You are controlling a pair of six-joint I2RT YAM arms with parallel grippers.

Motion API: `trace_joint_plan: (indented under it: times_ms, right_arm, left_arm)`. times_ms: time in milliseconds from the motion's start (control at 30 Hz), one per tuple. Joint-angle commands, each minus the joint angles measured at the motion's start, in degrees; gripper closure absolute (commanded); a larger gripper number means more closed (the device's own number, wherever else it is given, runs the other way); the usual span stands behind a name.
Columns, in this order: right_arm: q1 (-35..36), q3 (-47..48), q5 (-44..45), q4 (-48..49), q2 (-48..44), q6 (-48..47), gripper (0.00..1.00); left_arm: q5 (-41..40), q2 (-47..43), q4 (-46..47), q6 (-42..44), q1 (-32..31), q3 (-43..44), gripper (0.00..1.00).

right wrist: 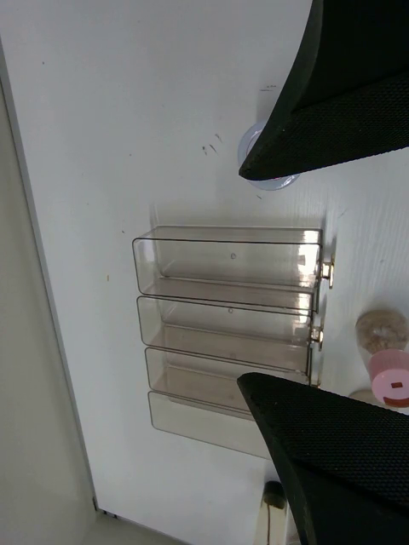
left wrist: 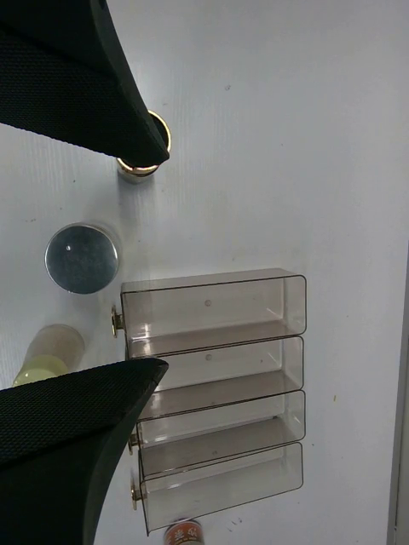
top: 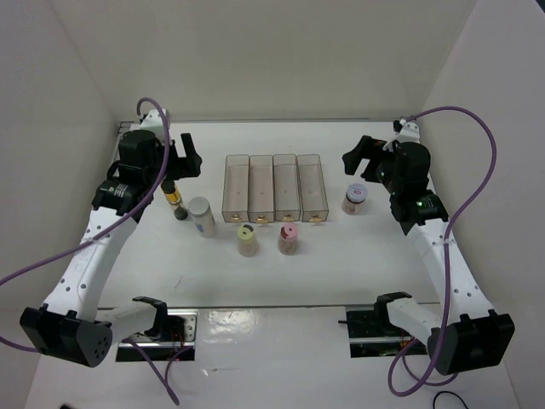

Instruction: Organize the condiment bottles

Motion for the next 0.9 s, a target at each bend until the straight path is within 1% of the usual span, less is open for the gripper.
trace_joint_plan:
  times_ms: [0,67,500,633,767,867]
  right_arm:
    - [-0.46,2.21,-0.45,1.78,0.13,-0.02,0.02]
    - [-0.46,2.21,-0.45,1.78,0.13,-0.02,0.02]
    - [-0.98,2.21,-0.45,1.78,-0.39,-0.02,0.02]
    - [-0.98,1.60,-0.45,1.78,-0.40,0.50,0.02]
    - [-0.98,1.06,-2.03,2.31,-0.40,0.50,0.02]
    - [-0.98,1.59,-2.65,2.31,0.12,0.50,0.02]
  left_arm:
    - [0.85,0.05,1.59,0.64,0.28,2.56,0.00]
    - [-0.20,0.05,1.59,0.64,0.28,2.56,0.00]
    - [-0.21,-0.48,1.59,0.64,0.28,1.51,0.00]
    - [-1.35,-1.01,1.59,0.64,0.28,1.51,0.00]
    - [-1.35,-2.23,1.06,0.64,0.28,0.19,0.00]
    - [-4.16,-2.85,1.58,-0.06,0.28,-0.52,0.00]
